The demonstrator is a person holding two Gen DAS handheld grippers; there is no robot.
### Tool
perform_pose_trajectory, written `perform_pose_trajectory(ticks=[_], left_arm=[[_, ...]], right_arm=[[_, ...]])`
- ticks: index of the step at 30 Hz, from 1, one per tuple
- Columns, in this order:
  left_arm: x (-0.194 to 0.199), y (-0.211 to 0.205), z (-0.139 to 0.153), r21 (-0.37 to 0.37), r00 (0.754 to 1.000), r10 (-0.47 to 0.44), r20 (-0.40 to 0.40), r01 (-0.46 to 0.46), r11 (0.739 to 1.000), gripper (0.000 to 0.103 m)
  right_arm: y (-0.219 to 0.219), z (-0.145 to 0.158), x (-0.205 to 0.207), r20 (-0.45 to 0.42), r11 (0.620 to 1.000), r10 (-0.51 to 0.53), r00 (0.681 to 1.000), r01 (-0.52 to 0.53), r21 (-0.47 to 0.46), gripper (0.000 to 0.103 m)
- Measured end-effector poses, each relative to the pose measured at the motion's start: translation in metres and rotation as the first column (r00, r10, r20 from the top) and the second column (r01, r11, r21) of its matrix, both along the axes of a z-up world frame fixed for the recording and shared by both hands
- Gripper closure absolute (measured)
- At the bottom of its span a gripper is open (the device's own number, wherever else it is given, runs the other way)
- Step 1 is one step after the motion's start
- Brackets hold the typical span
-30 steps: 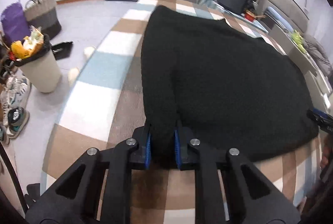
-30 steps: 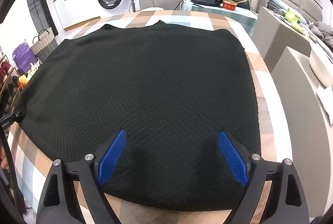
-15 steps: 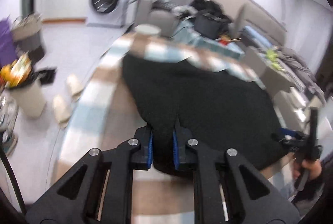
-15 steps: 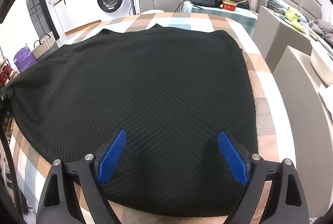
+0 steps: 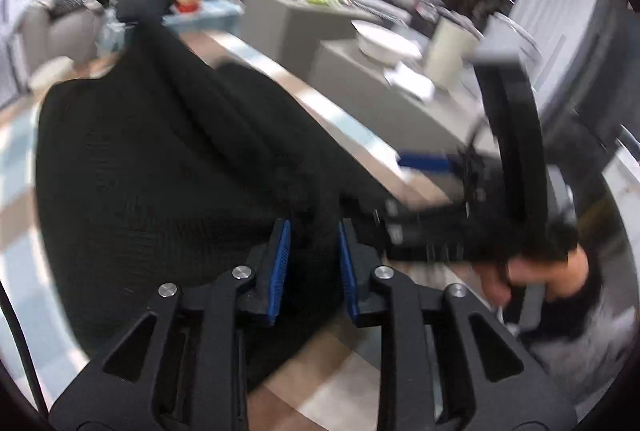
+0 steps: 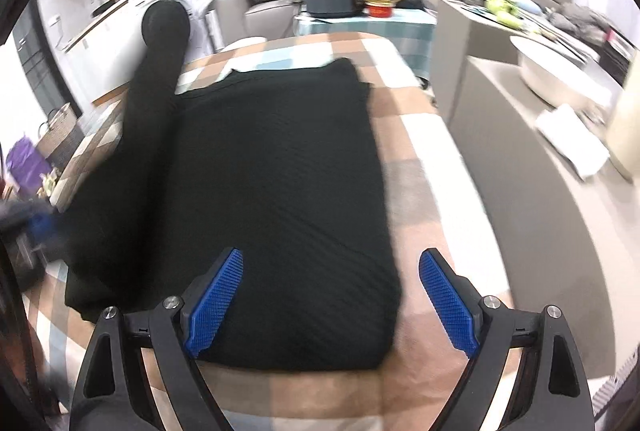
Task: Fold small clothes
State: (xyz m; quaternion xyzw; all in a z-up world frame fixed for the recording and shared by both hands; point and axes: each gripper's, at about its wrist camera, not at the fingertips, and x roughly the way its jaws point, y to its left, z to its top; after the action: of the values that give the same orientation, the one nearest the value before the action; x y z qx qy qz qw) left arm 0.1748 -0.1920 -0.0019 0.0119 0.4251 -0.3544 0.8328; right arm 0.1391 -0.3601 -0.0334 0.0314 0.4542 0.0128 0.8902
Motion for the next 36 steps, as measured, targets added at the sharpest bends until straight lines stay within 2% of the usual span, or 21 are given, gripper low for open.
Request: perform_pose_trajectory(ticks=[1,3,5,8,10,12,13,14,18,19,22,27,32,33,34,35,36], left_arm=[[-0.003,0.002,-0.002,-0.002,1.000,0.002,-0.003,-0.002,1.000,0.075],[-0.009,0.014,-0.001,-0.001,0.999,0.034,0.014,-0.034,0.999,0.041],[-0.012,0.039,0.003,-0.024,0.994,0.096,0.046,-0.095,0.995,0.036],[-0.007,0.080,0.003,-0.020,0.978,0.203,0.042,-0.203,0.979,0.035],[0.003,0.109,-0.003,0.001,0.952,0.303,0.041,-0.303,0.953,0.035],[0.009,0.127,-0.009,0.028,0.934,0.356,0.023,-0.356,0.934,0.035],[0.012,0.135,-0.014,0.042,0.925,0.381,0.007,-0.381,0.924,0.035],[0.017,0.139,-0.020,0.050,0.918,0.396,-0.006,-0.395,0.917,0.035],[0.018,0.144,-0.038,0.085,0.921,0.388,-0.027,-0.385,0.919,0.035],[0.014,0.146,-0.040,0.096,0.922,0.385,-0.025,-0.381,0.919,0.035],[0.004,0.141,-0.041,0.109,0.934,0.356,0.002,-0.354,0.929,0.035],[-0.006,0.116,-0.034,0.101,0.954,0.298,0.001,-0.297,0.950,0.035],[-0.010,0.113,-0.035,0.108,0.953,0.303,-0.008,-0.300,0.948,0.035],[-0.011,0.114,-0.035,0.106,0.951,0.309,-0.009,-0.306,0.946,0.035],[-0.012,0.116,-0.035,0.104,0.948,0.319,-0.009,-0.317,0.943,0.035],[-0.012,0.119,-0.034,0.099,0.943,0.332,-0.011,-0.330,0.939,0.035],[-0.012,0.121,-0.032,0.096,0.941,0.338,-0.012,-0.335,0.937,0.035]], right_arm=[[-0.002,0.000,-0.001,-0.003,1.000,-0.009,1.000,0.009,-0.001,0.012],[-0.007,0.000,-0.001,-0.009,1.000,-0.016,1.000,0.016,0.004,0.012],[-0.009,0.001,-0.001,-0.010,1.000,-0.009,1.000,0.009,0.000,0.012],[-0.015,0.008,-0.001,0.002,1.000,-0.005,1.000,0.005,0.006,0.012],[-0.016,0.014,-0.002,0.017,0.998,0.005,1.000,-0.006,0.058,0.012],[-0.012,0.018,0.000,0.029,0.993,0.034,0.999,-0.037,0.115,0.012],[-0.006,0.020,0.002,0.037,0.987,0.058,0.998,-0.063,0.147,0.014],[0.000,0.019,0.004,0.039,0.980,0.087,0.995,-0.093,0.177,0.020],[0.024,0.006,0.017,-0.015,0.941,0.194,0.981,-0.182,0.286,0.040],[0.029,0.004,0.018,-0.026,0.934,0.211,0.977,-0.194,0.300,0.048],[0.033,0.006,0.016,-0.026,0.925,0.237,0.971,-0.217,0.313,0.049],[0.035,0.015,0.018,0.003,0.906,0.285,0.958,-0.271,0.325,0.054],[0.045,-0.014,0.055,-0.075,0.909,0.309,0.948,-0.271,0.318,0.056],[0.050,-0.020,0.062,-0.086,0.910,0.313,0.946,-0.273,0.313,0.060],[0.055,-0.024,0.067,-0.094,0.911,0.318,0.943,-0.277,0.304,0.074],[0.059,-0.022,0.068,-0.080,0.906,0.341,0.937,-0.305,0.294,0.095],[0.063,-0.015,0.069,-0.057,0.902,0.354,0.933,-0.325,0.286,0.095]])
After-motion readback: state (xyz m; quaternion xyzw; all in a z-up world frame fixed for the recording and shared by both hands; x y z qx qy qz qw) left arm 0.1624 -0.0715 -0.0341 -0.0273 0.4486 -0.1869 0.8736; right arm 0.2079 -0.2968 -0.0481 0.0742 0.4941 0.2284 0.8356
